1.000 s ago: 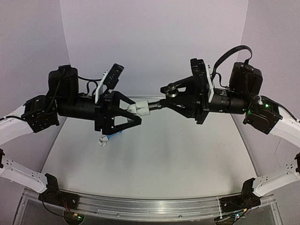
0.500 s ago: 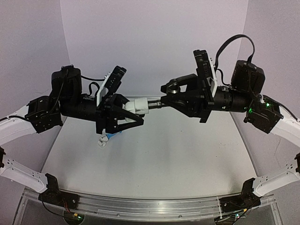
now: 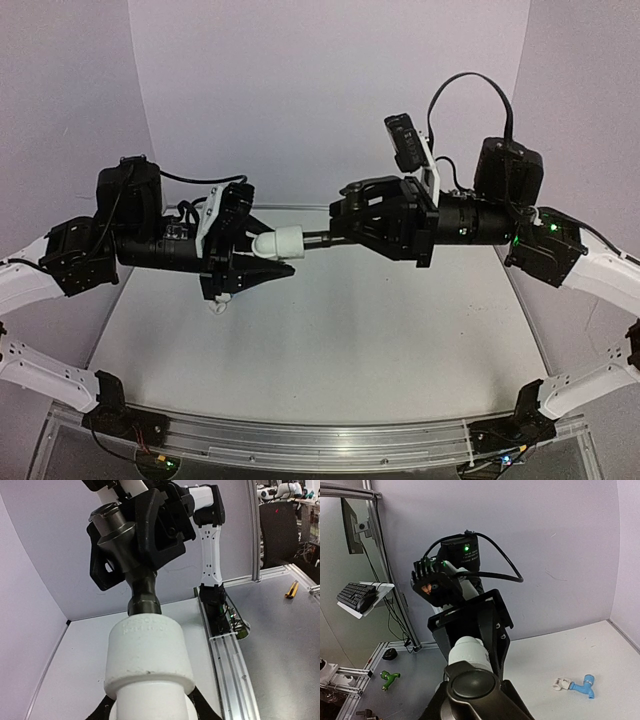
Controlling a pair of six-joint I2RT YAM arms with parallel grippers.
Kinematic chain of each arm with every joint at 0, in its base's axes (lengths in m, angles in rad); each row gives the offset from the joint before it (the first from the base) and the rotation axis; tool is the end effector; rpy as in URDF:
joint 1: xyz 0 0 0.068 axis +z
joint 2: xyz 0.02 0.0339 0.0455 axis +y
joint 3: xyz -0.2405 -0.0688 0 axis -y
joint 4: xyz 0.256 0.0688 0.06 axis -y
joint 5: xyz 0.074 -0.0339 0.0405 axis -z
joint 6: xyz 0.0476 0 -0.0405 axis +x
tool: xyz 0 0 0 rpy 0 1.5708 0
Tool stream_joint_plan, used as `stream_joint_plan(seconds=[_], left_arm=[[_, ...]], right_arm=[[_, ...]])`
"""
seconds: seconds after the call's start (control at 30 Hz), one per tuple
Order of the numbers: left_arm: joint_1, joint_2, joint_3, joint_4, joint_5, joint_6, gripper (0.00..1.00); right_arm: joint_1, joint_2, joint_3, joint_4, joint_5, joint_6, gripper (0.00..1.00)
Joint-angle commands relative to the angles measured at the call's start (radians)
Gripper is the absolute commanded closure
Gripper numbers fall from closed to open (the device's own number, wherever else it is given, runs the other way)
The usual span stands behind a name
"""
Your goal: Install the water faucets
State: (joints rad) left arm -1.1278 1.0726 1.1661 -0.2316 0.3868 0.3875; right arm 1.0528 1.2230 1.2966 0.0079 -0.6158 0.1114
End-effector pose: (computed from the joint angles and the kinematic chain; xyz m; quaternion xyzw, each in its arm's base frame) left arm 0.1001 -0.2528 0.3921 0.6003 0.4510 -0.3683 0.5483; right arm 0.1254 0.2755 0.4275 -0.4915 0.4745 0.5568 0.4724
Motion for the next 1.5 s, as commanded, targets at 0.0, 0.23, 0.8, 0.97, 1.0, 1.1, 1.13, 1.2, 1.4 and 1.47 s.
stream_joint_plan(seconds=[0.0, 0.23, 0.8, 0.97, 1.0, 1.1, 1.13, 1.2, 1.4, 1.47], left_arm=[[-0.013, -0.055, -0.001, 0.012, -0.216, 0.221, 0.6], [-0.012, -0.049, 0.006, -0.083, -0.368, 0.088, 0.21], [0.261, 0.044, 0.052, 0.129, 0.397, -0.877, 0.04], [0.286, 0.154, 0.083, 0.277, 0.65, -1.082, 0.1], [0.286, 0.178, 0.088, 0.303, 0.681, -1.118, 0.11], [0.287, 0.225, 0.097, 0.344, 0.715, -1.172, 0.14], [0.286, 0.239, 0.099, 0.355, 0.722, -1.186, 0.14], [0.286, 0.259, 0.105, 0.374, 0.738, -1.201, 0.15], [0.277, 0.295, 0.12, 0.422, 0.767, -1.225, 0.2], [0.268, 0.303, 0.129, 0.424, 0.77, -1.214, 0.23]], right_arm=[[-0.012, -0.011, 0.04, 0.034, 0.009, 0.007, 1.0], [-0.018, -0.057, 0.12, 0.033, 0.191, -0.411, 1.0], [-0.015, -0.221, -0.172, 0.128, 0.083, -1.537, 1.0], [-0.015, -0.232, -0.207, 0.129, 0.059, -1.689, 1.0], [-0.014, -0.232, -0.213, 0.129, 0.056, -1.713, 1.0], [-0.012, -0.234, -0.229, 0.129, 0.04, -1.781, 1.0], [-0.011, -0.233, -0.234, 0.129, 0.037, -1.801, 1.0], [-0.01, -0.229, -0.241, 0.129, 0.034, -1.828, 1.0], [-0.008, -0.207, -0.25, 0.129, 0.011, -1.848, 1.0], [-0.004, -0.198, -0.253, 0.129, 0.007, -1.847, 1.0]])
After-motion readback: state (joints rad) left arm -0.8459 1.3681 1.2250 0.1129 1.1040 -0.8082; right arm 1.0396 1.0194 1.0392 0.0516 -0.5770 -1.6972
